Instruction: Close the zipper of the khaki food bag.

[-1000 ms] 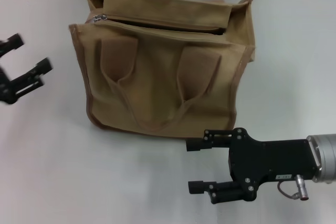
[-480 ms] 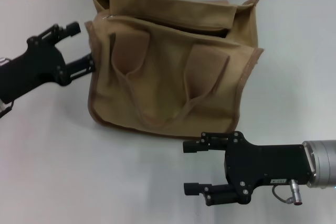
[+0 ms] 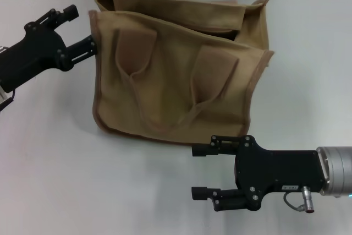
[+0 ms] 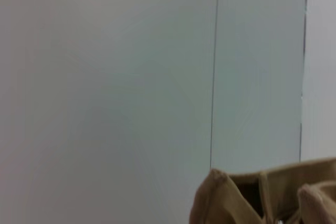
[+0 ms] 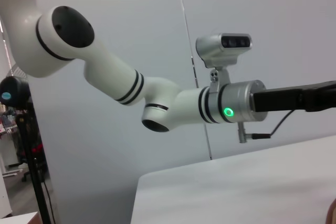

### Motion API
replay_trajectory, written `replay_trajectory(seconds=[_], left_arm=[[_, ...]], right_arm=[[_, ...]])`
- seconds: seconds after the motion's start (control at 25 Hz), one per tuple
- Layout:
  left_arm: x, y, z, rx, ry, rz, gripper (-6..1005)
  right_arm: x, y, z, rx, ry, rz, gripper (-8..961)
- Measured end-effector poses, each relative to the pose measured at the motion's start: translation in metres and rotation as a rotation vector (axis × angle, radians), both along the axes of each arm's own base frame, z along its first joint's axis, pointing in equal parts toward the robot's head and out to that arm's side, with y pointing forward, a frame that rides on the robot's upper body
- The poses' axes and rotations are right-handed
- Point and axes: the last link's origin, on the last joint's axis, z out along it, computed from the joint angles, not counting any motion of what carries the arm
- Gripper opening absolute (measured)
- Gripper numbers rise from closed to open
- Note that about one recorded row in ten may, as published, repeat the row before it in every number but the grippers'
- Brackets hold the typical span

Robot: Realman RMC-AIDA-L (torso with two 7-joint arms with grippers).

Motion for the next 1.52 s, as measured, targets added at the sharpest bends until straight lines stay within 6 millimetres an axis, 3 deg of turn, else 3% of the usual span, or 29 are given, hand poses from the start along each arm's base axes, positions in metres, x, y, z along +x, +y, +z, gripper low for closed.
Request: replay_trajectory(seconds=[0.24, 0.44, 0.84, 1.0, 1.2, 1.52], left_arm=[[-0.009, -0.010, 0.012, -0.090, 0.113, 0.001, 739], [-0.011, -0.010, 0.020, -0.059, 0.120, 0.023, 732], [0.006, 0.011, 0.005, -0.054, 0.094, 0.012, 718], [0.008, 0.016, 0.013, 0.018, -0.002, 0.039, 712], [0.006, 0.011, 0.020, 0.049, -0.047, 0.038, 705], [0.005, 0.003, 0.013, 0.034, -0.015, 0.008, 694]], right_arm=[[0.000, 0.002, 0.000, 0.008, -0.003, -0.005, 736], [-0.001, 0.007, 0.000, 0.033, -0.004, -0.015, 736], [-0.004, 0.013, -0.003, 0.062, -0.011, -0.003, 736], [-0.004, 0.014, -0.003, 0.068, -0.010, -0.008, 736], [-0.003, 0.015, -0.003, 0.072, -0.014, -0.013, 735], [-0.003, 0.016, -0.003, 0.076, -0.017, -0.016, 735]])
